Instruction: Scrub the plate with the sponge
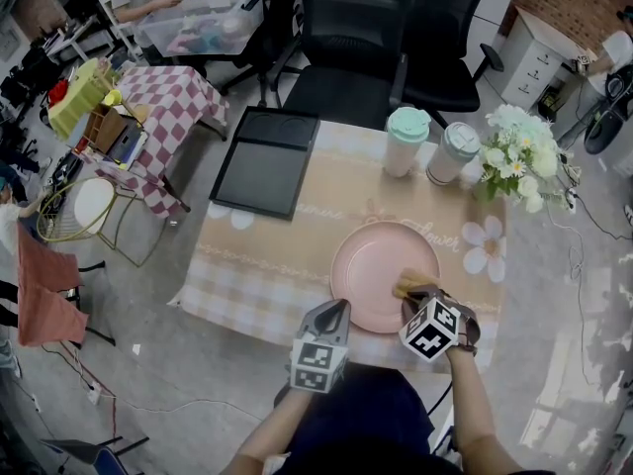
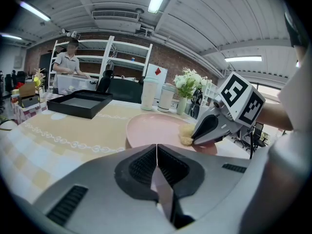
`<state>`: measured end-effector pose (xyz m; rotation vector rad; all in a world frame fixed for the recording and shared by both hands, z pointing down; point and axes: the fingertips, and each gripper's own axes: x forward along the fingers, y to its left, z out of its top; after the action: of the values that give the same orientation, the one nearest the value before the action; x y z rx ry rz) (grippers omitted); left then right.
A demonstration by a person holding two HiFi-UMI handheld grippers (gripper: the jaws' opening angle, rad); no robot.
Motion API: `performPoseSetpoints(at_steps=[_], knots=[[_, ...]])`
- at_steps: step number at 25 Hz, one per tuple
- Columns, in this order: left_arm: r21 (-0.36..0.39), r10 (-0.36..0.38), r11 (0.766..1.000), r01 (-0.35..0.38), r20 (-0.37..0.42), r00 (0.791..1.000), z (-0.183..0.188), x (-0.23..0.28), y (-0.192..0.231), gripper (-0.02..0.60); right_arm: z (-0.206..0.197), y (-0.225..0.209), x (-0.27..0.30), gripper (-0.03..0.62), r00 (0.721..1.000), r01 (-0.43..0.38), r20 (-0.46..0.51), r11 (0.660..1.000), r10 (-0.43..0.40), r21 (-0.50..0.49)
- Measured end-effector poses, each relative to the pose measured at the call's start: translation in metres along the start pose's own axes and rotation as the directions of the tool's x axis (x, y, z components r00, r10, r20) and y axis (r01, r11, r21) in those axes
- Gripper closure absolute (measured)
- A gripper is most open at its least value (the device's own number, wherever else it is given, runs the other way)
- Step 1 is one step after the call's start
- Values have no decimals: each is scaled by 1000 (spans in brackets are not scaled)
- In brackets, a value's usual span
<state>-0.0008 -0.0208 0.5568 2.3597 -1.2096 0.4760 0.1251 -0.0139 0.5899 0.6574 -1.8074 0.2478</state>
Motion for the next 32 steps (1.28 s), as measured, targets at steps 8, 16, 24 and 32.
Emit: performPoseSetpoints(at_steps=[8, 16, 24, 32], knots=[[-1, -1, 1000, 1, 2, 1000, 0, 1, 1, 569, -1, 10, -1, 562, 999, -35, -25, 999, 35, -9], [0, 0, 1000, 0, 3, 1000, -1, 1, 2, 569, 0, 25, -3, 562, 995, -85, -47, 996, 84, -10], [0, 2, 1000, -2, 4, 1000, 0, 2, 2, 569, 5, 39, -7, 562, 987, -160, -32, 987, 159, -6], [-2, 2, 1000, -2, 3, 1000, 1, 4, 2, 569, 18, 55, -14, 562, 960, -277, 62, 960, 274, 35]])
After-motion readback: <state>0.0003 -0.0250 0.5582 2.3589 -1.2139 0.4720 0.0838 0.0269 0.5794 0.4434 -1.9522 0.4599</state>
